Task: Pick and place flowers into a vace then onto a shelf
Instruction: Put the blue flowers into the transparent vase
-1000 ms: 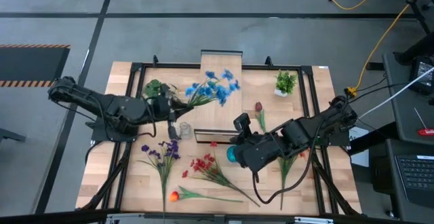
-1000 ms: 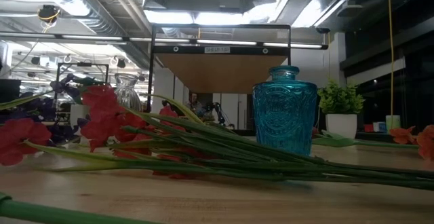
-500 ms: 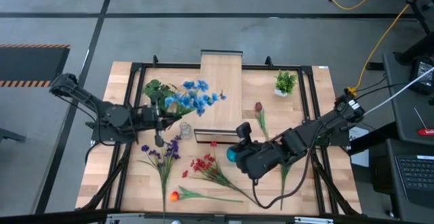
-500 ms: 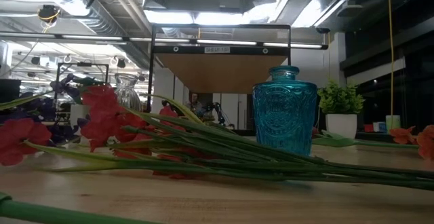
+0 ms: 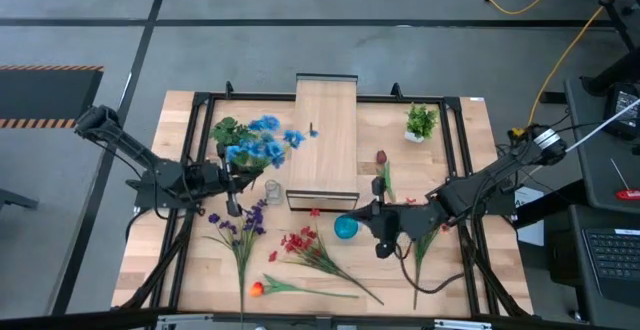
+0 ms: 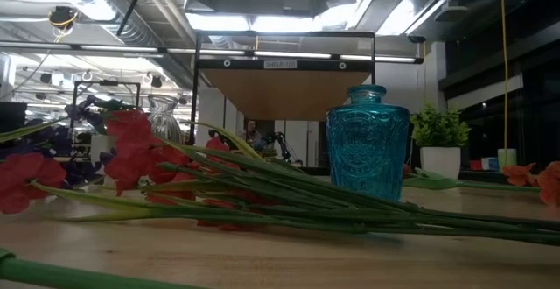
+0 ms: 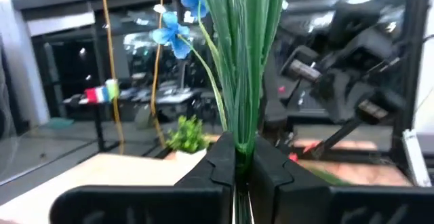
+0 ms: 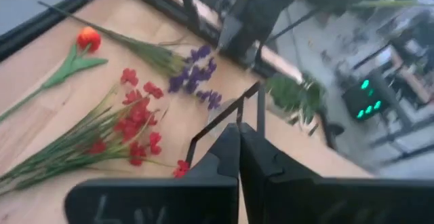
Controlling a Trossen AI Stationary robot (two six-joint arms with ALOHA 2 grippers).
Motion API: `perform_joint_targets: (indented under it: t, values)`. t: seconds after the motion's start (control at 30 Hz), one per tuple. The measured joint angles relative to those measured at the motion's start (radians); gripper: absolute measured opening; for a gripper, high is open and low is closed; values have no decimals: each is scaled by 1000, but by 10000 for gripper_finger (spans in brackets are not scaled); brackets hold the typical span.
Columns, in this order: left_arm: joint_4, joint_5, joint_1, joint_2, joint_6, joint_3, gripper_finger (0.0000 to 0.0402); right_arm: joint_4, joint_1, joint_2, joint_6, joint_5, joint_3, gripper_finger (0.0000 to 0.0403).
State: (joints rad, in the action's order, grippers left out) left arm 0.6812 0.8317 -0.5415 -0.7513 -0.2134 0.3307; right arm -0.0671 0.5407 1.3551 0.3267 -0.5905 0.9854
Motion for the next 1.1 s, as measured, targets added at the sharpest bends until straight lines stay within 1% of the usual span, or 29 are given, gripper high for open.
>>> perform_joint_targets:
  t: [0.1,0.27,0.33,0.43,0.53,0.7,0.83,1.1]
  values:
    - [87,-41,0,0,-15,-45,12,150,-9,-47,22,1,-103,0]
    - [95,-47,21,-13,-10,-62,12,361,-39,-78,-11,1,-254,0]
    - [95,-48,38,-26,-7,-63,12,459,-53,-78,-12,40,-307,0]
    - [93,-50,66,-58,1,-64,12,602,-77,-78,-9,133,-374,0]
    - [94,-73,95,-95,22,-64,12,715,-94,-78,-8,198,-424,0]
    - [116,-74,129,-149,45,-64,12,755,-103,-77,-20,207,-455,7]
    - [129,-75,142,-169,72,-64,12,749,-103,-77,-113,208,-455,19]
    - [183,-88,166,-219,72,-64,12,744,-105,-77,-112,208,-455,25]
